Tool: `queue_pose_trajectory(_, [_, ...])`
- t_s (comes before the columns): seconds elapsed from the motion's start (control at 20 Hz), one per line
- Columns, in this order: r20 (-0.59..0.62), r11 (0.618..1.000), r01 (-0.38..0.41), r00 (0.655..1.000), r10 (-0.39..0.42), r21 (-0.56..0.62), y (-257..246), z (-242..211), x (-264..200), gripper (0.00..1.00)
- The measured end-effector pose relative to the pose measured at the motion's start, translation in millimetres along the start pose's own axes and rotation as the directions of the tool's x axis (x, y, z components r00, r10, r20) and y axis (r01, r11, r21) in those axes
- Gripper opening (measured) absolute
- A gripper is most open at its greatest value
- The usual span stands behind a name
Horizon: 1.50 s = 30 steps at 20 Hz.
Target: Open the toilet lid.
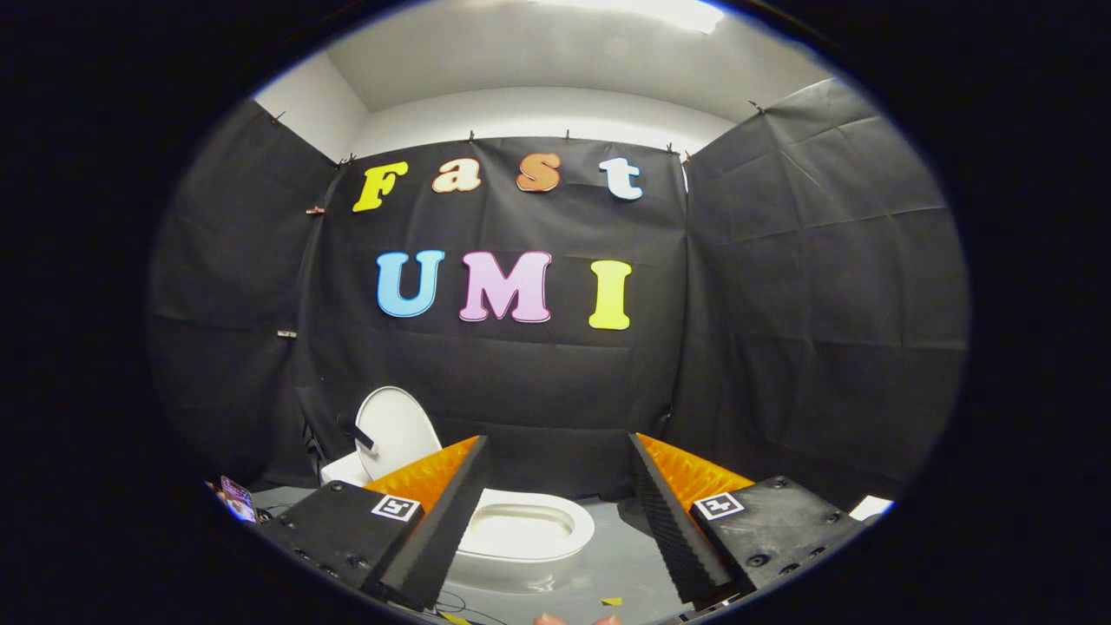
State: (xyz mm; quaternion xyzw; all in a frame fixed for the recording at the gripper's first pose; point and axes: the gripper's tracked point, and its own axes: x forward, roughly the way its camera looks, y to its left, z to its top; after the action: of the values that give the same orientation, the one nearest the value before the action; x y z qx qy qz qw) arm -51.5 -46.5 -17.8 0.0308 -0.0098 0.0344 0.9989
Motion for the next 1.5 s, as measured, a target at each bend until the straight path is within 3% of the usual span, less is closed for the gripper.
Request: queue_pose_trajectory(1.5, [0.019, 1.0, -0.025, 1.0, 0.025, -0.019, 7.2, 2.5, -5.6, 0.99])
